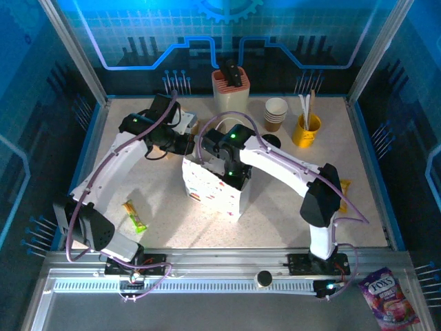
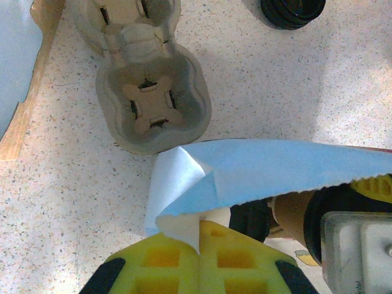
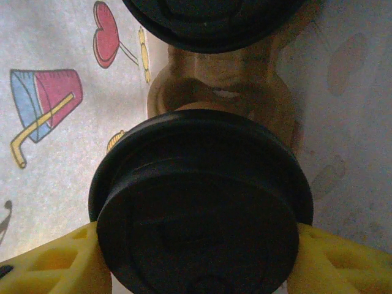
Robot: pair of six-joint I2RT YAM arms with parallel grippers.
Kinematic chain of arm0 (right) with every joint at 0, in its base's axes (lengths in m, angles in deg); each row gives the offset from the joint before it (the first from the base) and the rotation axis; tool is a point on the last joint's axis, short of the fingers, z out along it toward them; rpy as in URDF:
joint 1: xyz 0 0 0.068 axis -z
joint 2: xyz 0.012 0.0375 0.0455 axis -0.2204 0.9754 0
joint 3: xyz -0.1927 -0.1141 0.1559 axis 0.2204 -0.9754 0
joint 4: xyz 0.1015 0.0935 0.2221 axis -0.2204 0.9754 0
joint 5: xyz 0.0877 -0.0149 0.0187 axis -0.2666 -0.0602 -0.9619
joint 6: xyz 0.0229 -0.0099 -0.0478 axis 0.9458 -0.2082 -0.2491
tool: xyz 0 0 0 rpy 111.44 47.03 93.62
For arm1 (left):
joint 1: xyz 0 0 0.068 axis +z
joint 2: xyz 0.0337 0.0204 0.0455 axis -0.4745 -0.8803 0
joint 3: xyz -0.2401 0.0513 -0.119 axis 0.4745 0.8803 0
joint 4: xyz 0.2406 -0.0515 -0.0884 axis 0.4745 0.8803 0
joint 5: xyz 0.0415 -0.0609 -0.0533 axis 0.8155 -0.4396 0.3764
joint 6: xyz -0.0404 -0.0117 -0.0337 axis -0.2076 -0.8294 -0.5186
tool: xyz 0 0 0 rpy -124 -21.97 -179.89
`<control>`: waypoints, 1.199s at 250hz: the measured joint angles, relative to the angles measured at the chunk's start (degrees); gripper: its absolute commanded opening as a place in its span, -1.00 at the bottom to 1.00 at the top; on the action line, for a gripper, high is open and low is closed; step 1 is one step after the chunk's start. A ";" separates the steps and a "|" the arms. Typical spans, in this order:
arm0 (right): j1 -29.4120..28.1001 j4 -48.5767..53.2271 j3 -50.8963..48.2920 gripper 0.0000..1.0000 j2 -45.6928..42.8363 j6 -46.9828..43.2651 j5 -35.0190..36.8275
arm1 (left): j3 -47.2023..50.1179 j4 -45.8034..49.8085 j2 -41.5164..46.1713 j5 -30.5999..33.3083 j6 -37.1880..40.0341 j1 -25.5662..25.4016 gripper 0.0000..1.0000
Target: Pack the takeout coffee
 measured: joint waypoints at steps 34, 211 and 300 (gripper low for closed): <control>-0.09 0.57 0.31 -0.12 0.00 0.24 0.42 | 0.02 -0.02 0.00 -0.02 0.00 0.00 -1.00; -0.09 1.36 0.94 -0.12 0.57 0.39 0.55 | 0.02 -0.02 0.00 -0.02 0.00 0.00 -1.00; -0.04 1.20 0.94 -0.12 0.59 0.42 0.52 | 0.04 -0.02 0.00 -0.02 0.00 0.00 -1.00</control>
